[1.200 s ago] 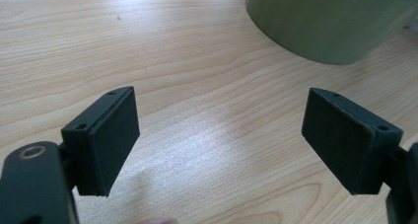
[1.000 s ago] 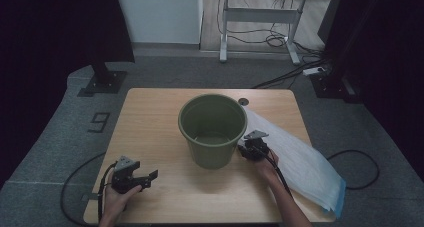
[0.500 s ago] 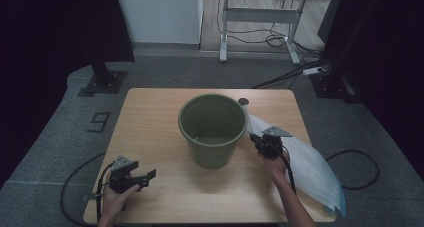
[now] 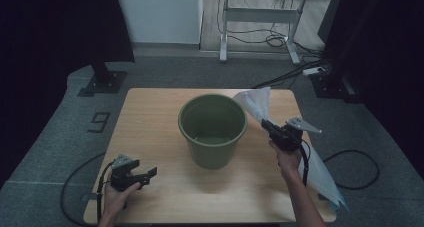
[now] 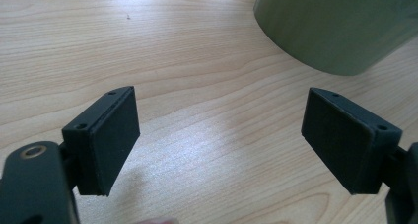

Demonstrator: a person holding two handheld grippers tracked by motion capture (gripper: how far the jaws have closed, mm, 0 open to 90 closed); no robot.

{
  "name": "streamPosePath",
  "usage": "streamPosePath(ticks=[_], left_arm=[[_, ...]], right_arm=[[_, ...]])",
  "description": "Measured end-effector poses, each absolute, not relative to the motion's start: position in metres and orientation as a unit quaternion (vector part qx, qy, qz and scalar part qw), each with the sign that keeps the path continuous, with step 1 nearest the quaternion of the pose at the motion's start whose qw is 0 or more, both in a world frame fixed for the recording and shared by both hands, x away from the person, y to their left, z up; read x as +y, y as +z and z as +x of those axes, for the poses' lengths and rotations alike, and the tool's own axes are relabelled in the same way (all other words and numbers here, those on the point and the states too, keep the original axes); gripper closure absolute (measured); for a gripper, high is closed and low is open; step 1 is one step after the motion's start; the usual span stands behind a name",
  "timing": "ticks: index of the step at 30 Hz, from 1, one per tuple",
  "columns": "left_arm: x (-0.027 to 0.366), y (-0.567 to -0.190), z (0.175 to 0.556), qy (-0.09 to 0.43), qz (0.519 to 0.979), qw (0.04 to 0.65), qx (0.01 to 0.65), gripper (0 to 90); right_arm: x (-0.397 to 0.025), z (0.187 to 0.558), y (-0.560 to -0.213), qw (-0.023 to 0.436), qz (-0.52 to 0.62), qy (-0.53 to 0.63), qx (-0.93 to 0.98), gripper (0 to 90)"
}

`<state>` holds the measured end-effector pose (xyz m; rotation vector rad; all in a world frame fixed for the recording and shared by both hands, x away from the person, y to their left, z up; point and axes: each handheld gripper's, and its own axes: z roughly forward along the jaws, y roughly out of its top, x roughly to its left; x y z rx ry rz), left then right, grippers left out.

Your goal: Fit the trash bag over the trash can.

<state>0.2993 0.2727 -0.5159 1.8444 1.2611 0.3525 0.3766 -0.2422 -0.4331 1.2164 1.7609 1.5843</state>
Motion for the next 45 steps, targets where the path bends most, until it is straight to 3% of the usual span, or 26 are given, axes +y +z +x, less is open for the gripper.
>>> streamPosePath(ticks=[25,45], left_arm=[[0.268,-0.518,0.301,0.14,0.743,0.422,0.501,14.4],[0.272,-0.512,0.302,0.154,0.732,0.432,0.504,15.1]], right_arm=[[-0.231,0.359,-0.364,0.272,0.409,0.621,0.61,88.8],[-0.181,0.353,-0.344,0.259,0.361,0.629,0.638,88.8]])
